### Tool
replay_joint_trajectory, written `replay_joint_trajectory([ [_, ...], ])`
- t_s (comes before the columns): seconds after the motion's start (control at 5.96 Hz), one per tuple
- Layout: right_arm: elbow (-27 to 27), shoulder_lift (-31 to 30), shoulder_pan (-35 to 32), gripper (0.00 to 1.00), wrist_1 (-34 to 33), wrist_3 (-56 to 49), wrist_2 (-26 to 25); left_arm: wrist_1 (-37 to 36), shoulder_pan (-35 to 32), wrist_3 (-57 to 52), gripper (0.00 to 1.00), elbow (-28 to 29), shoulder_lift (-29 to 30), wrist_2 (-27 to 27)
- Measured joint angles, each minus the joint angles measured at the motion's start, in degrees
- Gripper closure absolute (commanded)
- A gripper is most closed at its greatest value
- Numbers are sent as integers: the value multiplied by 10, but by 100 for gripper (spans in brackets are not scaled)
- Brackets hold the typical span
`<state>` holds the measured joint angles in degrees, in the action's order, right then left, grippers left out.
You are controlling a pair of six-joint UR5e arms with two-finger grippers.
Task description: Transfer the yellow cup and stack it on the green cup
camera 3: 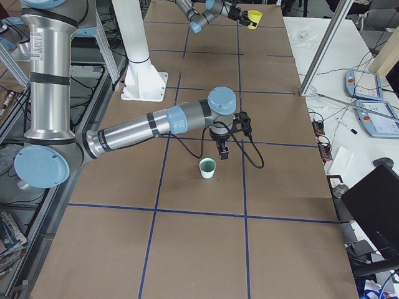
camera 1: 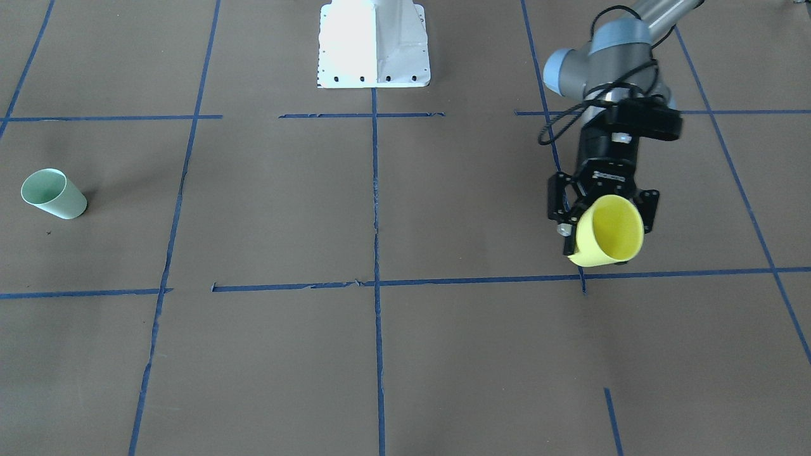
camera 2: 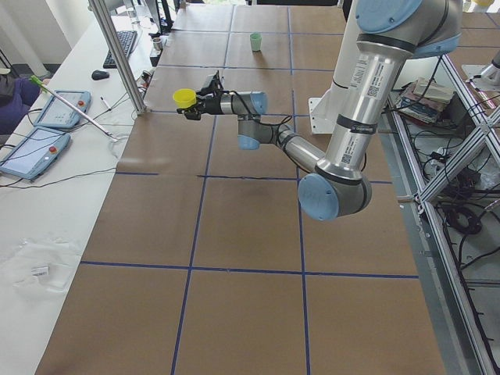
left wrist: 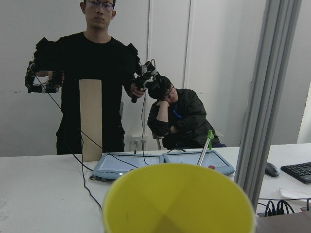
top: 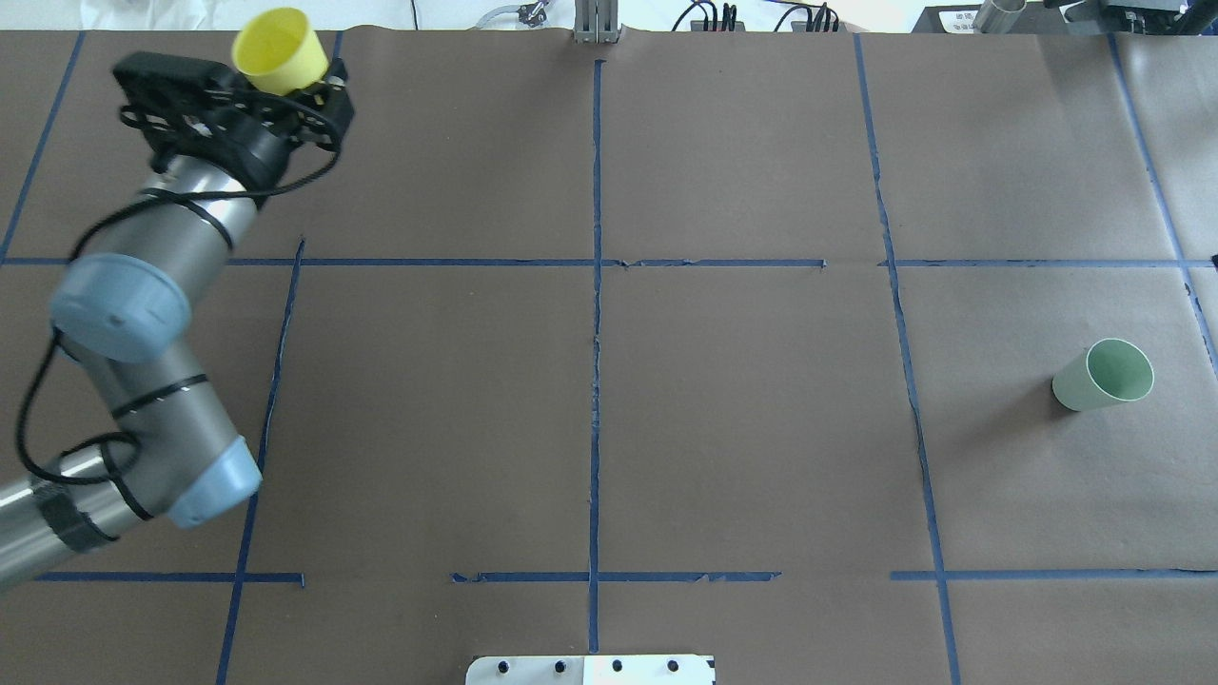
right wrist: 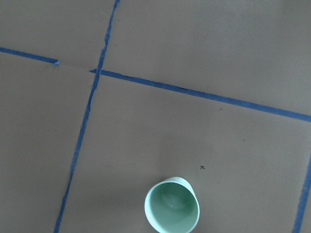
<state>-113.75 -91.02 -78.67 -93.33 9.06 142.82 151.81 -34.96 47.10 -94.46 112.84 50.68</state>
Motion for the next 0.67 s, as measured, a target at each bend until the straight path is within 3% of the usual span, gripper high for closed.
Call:
replay_joint_trajectory([
  [0.34, 9, 119, 60, 0, -90, 70, -13, -93, 74, 10, 56, 11, 78, -110],
  [0.67, 19, 255, 108, 0, -217, 130, -31, -203, 102, 98, 56, 68, 160, -167],
])
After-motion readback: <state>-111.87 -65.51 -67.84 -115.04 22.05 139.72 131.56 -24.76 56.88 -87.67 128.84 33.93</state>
